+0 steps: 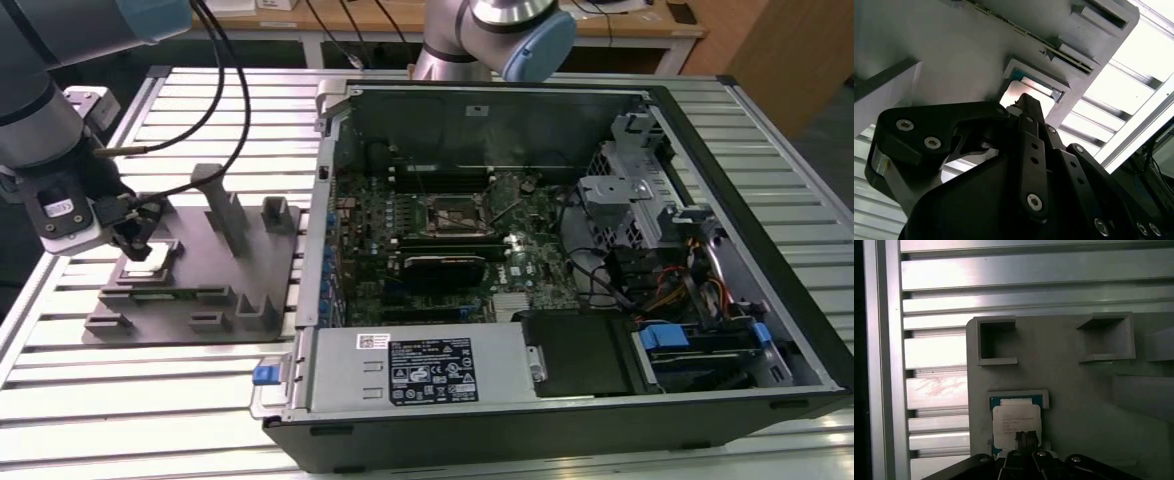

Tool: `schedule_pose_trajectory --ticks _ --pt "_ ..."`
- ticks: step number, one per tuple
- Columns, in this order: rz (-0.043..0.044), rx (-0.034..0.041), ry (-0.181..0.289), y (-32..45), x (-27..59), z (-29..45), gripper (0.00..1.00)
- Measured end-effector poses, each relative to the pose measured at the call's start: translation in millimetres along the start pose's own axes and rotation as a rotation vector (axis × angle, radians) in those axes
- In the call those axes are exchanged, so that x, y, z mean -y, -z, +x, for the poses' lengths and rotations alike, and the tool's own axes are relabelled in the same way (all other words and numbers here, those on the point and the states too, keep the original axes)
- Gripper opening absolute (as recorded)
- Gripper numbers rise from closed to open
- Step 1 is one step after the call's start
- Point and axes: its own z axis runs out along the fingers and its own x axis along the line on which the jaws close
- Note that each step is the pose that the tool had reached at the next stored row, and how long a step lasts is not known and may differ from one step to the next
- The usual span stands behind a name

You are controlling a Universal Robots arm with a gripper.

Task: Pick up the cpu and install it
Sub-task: 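Pick up the cpu and move it towards the insertion slot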

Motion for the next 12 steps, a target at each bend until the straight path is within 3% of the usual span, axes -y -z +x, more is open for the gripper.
schedule_pose_trajectory --ticks 12 --pt "0.0002 0.0001 -0.003 -4.9 0.3 2.0 0.11"
